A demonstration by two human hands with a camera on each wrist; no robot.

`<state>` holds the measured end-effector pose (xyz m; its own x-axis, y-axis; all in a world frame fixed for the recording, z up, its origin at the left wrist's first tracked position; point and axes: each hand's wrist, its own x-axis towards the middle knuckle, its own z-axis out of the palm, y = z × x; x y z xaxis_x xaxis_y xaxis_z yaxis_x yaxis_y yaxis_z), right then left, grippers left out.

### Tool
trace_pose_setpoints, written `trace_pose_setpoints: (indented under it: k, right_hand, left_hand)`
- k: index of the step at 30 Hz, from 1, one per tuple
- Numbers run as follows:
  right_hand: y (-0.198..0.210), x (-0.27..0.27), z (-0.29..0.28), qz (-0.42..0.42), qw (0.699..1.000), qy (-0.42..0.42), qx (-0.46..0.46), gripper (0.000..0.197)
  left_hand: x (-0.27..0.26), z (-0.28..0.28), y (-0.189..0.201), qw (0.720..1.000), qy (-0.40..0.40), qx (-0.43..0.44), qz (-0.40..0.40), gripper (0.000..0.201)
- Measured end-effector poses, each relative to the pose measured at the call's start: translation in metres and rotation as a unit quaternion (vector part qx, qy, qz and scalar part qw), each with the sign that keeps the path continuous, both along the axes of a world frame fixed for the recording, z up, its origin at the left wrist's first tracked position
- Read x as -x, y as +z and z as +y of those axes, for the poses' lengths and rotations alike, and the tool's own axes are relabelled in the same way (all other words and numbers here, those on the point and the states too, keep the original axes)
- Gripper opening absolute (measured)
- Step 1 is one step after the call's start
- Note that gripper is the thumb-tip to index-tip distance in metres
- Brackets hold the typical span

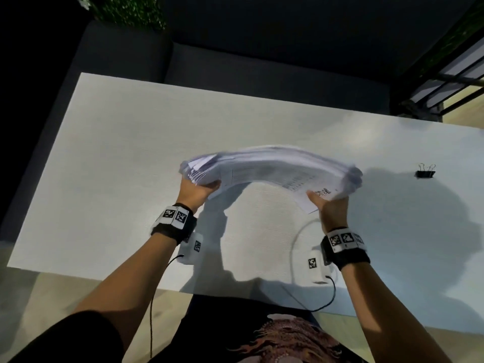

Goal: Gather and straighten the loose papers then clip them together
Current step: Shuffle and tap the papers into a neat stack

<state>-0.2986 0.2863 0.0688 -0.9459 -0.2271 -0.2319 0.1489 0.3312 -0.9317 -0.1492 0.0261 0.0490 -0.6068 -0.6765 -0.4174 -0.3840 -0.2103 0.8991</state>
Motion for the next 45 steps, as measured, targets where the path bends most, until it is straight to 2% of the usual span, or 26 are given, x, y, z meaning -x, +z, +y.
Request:
trace_pose_setpoints:
  k: [3, 6, 7, 9, 11, 13, 15, 17, 19, 21, 22, 23, 24, 26, 27, 29, 30, 31, 33, 35, 37, 38, 39, 41, 44, 45]
  right_hand:
    - [0.002, 0.003, -0.006, 0.018, 1.0, -0.024, 0.002, 0.047]
    - [0.005, 0.01, 0.007, -0.029, 0.999, 0.007, -0.025, 0.038]
    - [0.004, 0.008, 0.008, -0.038, 0.999, 0.025, -0.03, 0.041]
    - [0.005, 0.0, 0.0, -0.015, 0.998, 0.032, -0.042, 0.049]
    - [0.004, 0.002, -0.013, -0.008, 0.999, -0.011, -0.029, 0.048]
    - [0.009, 0.02, -0.015, -0.011, 0.999, -0.016, -0.036, 0.042]
    - [0.019, 0.045, -0.006, 0.02, 0.996, 0.056, -0.06, 0.041]
    - [0.032, 0.063, 0.005, 0.008, 0.99, 0.129, -0.058, 0.041]
    - [0.031, 0.071, 0.013, -0.026, 0.981, 0.181, -0.063, 0.04]
    - [0.017, 0.069, 0.02, -0.048, 0.977, 0.182, -0.1, 0.034]
    - [0.008, 0.066, 0.025, -0.071, 0.976, 0.166, -0.118, 0.033]
    - [0.003, 0.059, 0.028, -0.133, 0.975, 0.135, -0.116, 0.034]
    - [-0.004, 0.049, 0.031, -0.211, 0.969, 0.099, -0.084, 0.038]
    - [-0.013, 0.023, 0.03, -0.364, 0.93, 0.042, 0.029, 0.044]
    - [-0.015, 0.01, 0.025, -0.421, 0.902, 0.023, 0.092, 0.056]
    - [-0.017, -0.01, 0.007, -0.483, 0.856, 0.013, 0.184, 0.097]
    - [-0.021, -0.016, -0.003, -0.493, 0.847, 0.006, 0.2, 0.109]
    - [-0.022, -0.02, -0.013, -0.493, 0.843, -0.006, 0.216, 0.111]
    - [-0.032, -0.021, -0.027, -0.473, 0.852, -0.048, 0.221, 0.109]
    - [-0.033, -0.022, -0.035, -0.423, 0.889, -0.086, 0.153, 0.101]
    - [-0.033, -0.021, -0.032, -0.337, 0.935, -0.075, 0.077, 0.068]
    - [-0.033, -0.02, -0.028, -0.31, 0.946, -0.059, 0.068, 0.05]
    - [-0.034, -0.018, -0.021, -0.292, 0.952, -0.044, 0.074, 0.045]
    - [-0.037, -0.014, -0.007, -0.26, 0.962, -0.022, 0.086, 0.045]
    - [-0.041, -0.005, 0.009, -0.222, 0.973, 0.023, 0.064, 0.042]
    - [-0.042, -0.002, 0.012, -0.226, 0.971, 0.034, 0.068, 0.045]
  left_hand:
    - [0.008, 0.001, 0.0, 0.998, 0.056, -0.009, 0.011, 0.053]
    - [0.0, -0.01, 0.005, 0.999, 0.017, -0.005, 0.029, 0.049]
    - [-0.002, -0.009, 0.003, 1.0, -0.003, -0.006, 0.024, 0.051]
    - [0.002, 0.001, 0.002, 1.0, -0.009, 0.0, 0.023, 0.071]
    - [0.013, 0.009, 0.008, 0.999, 0.027, 0.01, 0.04, 0.054]
    - [0.019, 0.004, 0.02, 0.999, 0.015, 0.014, 0.035, 0.041]
    - [0.011, -0.01, 0.026, 0.999, -0.042, -0.006, 0.024, 0.032]
    - [-0.002, -0.019, 0.026, 0.996, -0.071, -0.052, 0.032, 0.039]
    - [-0.009, -0.015, 0.026, 0.994, -0.059, -0.082, 0.048, 0.037]
    - [-0.012, -0.005, 0.025, 0.994, -0.028, -0.094, 0.055, 0.033]
    - [-0.012, 0.0, 0.022, 0.993, -0.006, -0.107, 0.058, 0.031]
    - [-0.013, 0.004, 0.018, 0.991, 0.019, -0.122, 0.058, 0.028]
    - [-0.013, 0.008, 0.014, 0.988, 0.048, -0.137, 0.055, 0.024]
    - [-0.013, 0.019, 0.009, 0.977, 0.103, -0.178, 0.046, 0.02]
    - [-0.013, 0.024, 0.007, 0.971, 0.124, -0.198, 0.048, 0.022]
    - [-0.013, 0.035, 0.0, 0.96, 0.146, -0.235, 0.053, 0.033]
    - [-0.013, 0.041, -0.005, 0.956, 0.152, -0.246, 0.052, 0.036]
    - [-0.014, 0.049, -0.009, 0.953, 0.157, -0.257, 0.047, 0.037]
    - [-0.018, 0.064, -0.015, 0.949, 0.152, -0.272, 0.038, 0.034]
    - [-0.026, 0.073, -0.019, 0.947, 0.134, -0.292, 0.022, 0.033]
    - [-0.039, 0.069, -0.028, 0.934, 0.131, -0.331, 0.022, 0.036]
    - [-0.045, 0.063, -0.033, 0.925, 0.133, -0.354, 0.031, 0.041]
    - [-0.05, 0.054, -0.039, 0.92, 0.133, -0.368, 0.033, 0.048]
    - [-0.059, 0.036, -0.047, 0.925, 0.108, -0.364, 0.025, 0.051]
    - [-0.065, 0.021, -0.049, 0.932, 0.108, -0.346, 0.003, 0.016]
    - [-0.067, 0.017, -0.051, 0.934, 0.116, -0.339, -0.002, 0.022]
